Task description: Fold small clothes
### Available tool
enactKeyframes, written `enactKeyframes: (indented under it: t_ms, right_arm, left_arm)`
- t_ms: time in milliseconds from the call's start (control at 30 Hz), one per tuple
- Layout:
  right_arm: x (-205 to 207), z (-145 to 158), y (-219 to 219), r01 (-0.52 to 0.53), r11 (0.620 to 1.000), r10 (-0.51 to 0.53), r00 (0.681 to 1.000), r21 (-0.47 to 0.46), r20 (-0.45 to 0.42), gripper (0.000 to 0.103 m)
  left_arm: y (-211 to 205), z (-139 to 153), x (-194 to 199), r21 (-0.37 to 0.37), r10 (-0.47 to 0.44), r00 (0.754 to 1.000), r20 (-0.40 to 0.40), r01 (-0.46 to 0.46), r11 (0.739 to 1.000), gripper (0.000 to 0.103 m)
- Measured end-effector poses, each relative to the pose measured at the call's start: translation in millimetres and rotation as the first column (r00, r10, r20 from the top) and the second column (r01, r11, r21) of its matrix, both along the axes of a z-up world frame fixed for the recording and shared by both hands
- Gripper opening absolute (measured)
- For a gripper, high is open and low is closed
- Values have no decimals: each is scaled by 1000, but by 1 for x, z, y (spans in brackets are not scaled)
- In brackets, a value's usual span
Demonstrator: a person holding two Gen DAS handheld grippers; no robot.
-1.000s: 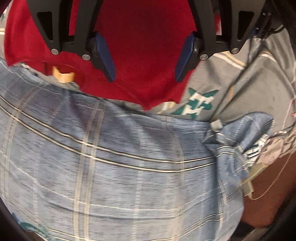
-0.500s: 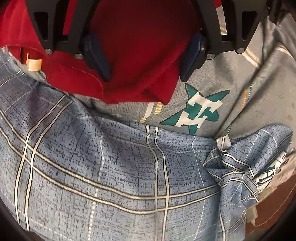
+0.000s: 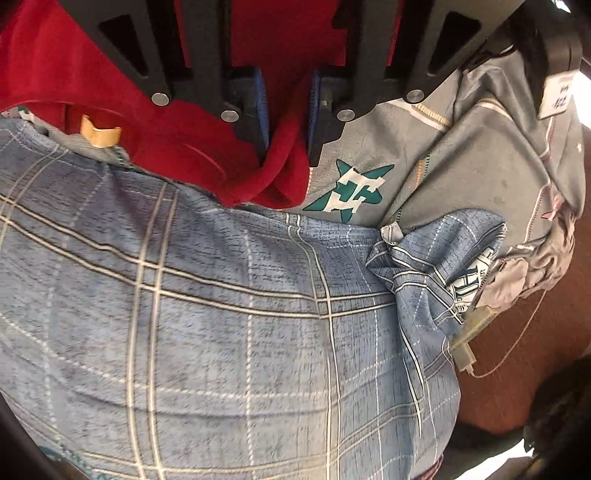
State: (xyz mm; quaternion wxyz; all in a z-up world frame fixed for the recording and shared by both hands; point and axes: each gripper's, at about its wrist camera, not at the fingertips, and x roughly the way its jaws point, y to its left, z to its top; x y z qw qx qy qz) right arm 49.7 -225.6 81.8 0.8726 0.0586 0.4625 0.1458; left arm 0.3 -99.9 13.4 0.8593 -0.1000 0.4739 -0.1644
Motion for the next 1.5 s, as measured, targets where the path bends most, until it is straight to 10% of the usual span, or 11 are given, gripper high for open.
enactKeyframes:
  t_ms: [733, 800, 900, 933, 1300, 1400, 1500]
  right_arm:
    - [-10, 5, -14, 15, 1000, -15, 1000, 6, -1, 17]
    - [-9, 4, -18, 29, 999, -29, 1000, 40, -11, 27]
    - [-8, -1, -24, 57, 993, -52, 997, 103, -51, 79]
    - [-9, -3, -25, 73, 990, -67, 996, 117, -59, 80]
    - [19, -27, 23, -21, 999, 15, 985, -34, -171, 78]
    - [21, -36, 22, -21, 995, 4, 984, -93, -180, 39]
    - [12, -35, 7, -8, 999, 1, 989, -46, -146, 30]
  left_arm:
    - [-13, 17, -17, 12, -91, 994, 63, 91, 996, 33]
    - [-13, 20, -20, 0, -100, 992, 76, 100, 995, 29]
    - [-11, 25, -22, -36, -111, 990, 87, 115, 993, 26]
    - [-11, 27, -23, -42, -115, 989, 93, 120, 992, 26]
    - [-17, 35, -33, -30, -158, 980, 121, 162, 986, 26]
    - [-14, 32, -28, -26, -144, 985, 98, 147, 989, 26]
    - [-13, 32, -25, -15, -135, 988, 73, 136, 991, 42]
